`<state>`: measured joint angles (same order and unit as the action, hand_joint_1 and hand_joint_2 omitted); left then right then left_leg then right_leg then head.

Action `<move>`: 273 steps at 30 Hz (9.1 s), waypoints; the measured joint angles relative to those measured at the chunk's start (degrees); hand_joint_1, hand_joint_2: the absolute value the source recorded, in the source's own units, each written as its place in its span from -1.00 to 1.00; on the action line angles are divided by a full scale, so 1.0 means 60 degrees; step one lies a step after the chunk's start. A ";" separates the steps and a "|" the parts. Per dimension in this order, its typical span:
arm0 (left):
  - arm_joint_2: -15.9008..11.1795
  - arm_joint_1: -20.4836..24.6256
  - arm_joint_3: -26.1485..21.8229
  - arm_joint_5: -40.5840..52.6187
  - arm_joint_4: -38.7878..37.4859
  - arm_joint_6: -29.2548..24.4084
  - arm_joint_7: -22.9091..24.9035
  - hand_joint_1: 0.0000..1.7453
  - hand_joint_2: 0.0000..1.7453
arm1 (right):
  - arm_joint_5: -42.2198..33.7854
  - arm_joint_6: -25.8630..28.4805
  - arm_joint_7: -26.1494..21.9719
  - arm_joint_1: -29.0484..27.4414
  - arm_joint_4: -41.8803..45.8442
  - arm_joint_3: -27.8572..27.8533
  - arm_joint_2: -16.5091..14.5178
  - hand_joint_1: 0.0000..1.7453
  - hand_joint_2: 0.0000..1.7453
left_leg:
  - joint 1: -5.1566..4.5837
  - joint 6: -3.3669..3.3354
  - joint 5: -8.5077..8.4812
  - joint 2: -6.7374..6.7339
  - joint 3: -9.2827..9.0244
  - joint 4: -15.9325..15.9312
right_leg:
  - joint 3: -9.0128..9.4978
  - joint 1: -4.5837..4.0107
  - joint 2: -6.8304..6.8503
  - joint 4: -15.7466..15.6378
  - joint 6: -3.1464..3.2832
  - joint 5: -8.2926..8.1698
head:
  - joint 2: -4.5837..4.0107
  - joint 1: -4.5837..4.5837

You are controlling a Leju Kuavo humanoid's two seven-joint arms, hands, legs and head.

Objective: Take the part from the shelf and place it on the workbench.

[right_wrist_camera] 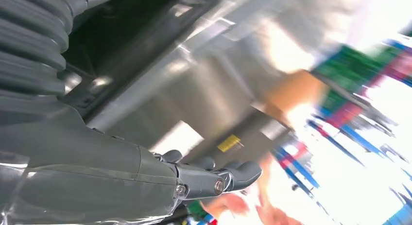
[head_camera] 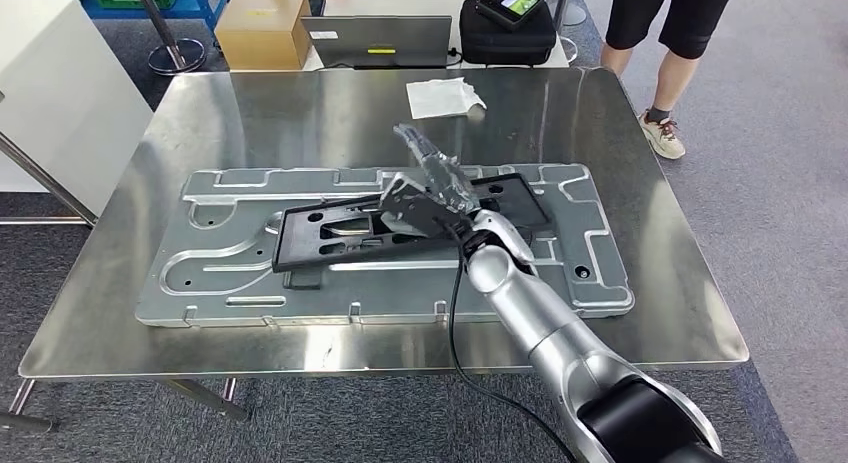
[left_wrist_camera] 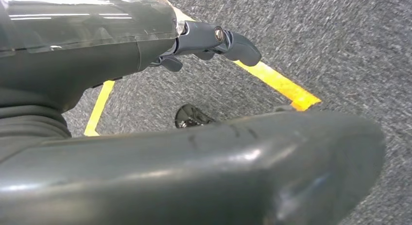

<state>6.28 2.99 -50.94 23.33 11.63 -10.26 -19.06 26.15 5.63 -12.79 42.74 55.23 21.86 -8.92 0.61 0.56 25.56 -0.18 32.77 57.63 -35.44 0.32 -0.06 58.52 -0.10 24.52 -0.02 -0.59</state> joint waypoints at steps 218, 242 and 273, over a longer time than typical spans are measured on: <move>-0.0037 0.0041 -0.0668 0.2441 0.0106 -0.0437 0.0454 -1.00 -1.00 | 0.2852 0.0092 0.2718 -0.6542 -0.7358 -0.4653 0.1291 -1.00 -1.00 | -0.0059 -0.0019 0.0569 0.0449 0.0415 0.0819 | 0.0867 0.0018 -0.0096 -0.0501 0.0317 0.0372 | -0.0001 -0.0053; -0.0131 0.0045 -0.0540 0.2745 0.0092 -0.0097 0.0538 -1.00 -1.00 | 0.2541 0.0192 0.2537 -0.6808 -0.7389 -0.5147 0.1337 -1.00 -1.00 | -0.0031 -0.0228 0.0033 0.1023 0.0019 0.0056 | 0.0449 -0.0106 -0.0641 0.0174 0.0247 0.0512 | -0.0001 0.0011; -0.0233 -0.0029 -0.0190 0.3090 0.0087 0.0468 -0.0225 -1.00 -1.00 | 0.1946 0.0286 0.2563 -0.6904 -0.7446 -0.5864 0.1334 -1.00 -1.00 | -0.0044 -0.0146 0.0140 0.0671 -0.0162 -0.0077 | 0.0768 0.0033 -0.0125 -0.0011 -0.0017 0.0676 | -0.0001 0.0007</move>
<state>4.88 2.81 -52.09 41.87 12.15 -7.45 -20.41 37.83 7.35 2.59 1.32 10.55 -13.33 -0.92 0.35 -0.32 26.41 3.85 31.80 57.17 -30.83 0.52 -0.81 58.46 -0.20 28.58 -0.02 -0.55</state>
